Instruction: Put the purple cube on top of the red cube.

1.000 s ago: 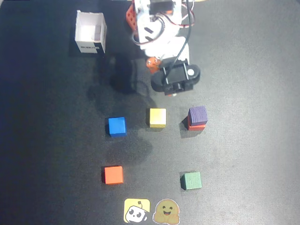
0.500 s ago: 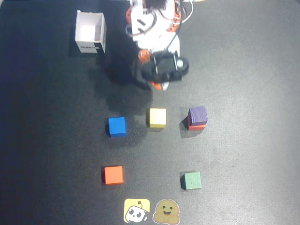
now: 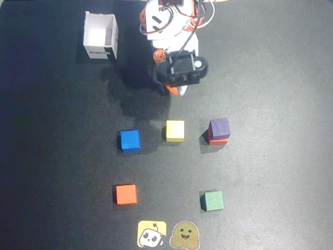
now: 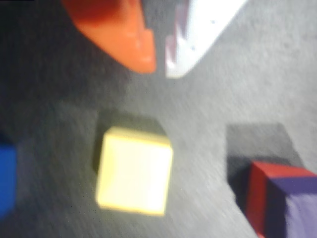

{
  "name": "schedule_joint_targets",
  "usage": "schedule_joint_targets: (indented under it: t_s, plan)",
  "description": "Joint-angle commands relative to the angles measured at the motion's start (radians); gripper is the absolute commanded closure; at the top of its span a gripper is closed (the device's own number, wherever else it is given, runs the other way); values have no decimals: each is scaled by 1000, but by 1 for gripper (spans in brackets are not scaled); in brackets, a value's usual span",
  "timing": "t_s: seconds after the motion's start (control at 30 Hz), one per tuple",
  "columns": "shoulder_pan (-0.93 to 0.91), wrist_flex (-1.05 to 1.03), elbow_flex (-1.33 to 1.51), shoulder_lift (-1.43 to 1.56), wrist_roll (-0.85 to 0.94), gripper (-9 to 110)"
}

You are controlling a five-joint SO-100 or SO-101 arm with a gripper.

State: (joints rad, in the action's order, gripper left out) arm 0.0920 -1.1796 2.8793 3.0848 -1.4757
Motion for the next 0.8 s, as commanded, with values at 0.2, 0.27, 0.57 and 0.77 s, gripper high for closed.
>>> schedule_joint_targets:
  t_s: [0.2,0.27,0.57,0.77]
  plan:
    - [-26,-87,-6,8,-41,101]
    - [-26,-87,-6,8,-41,101]
    - [-26,-87,-6,8,-41,101]
    - [-26,-87,-6,8,-41,101]
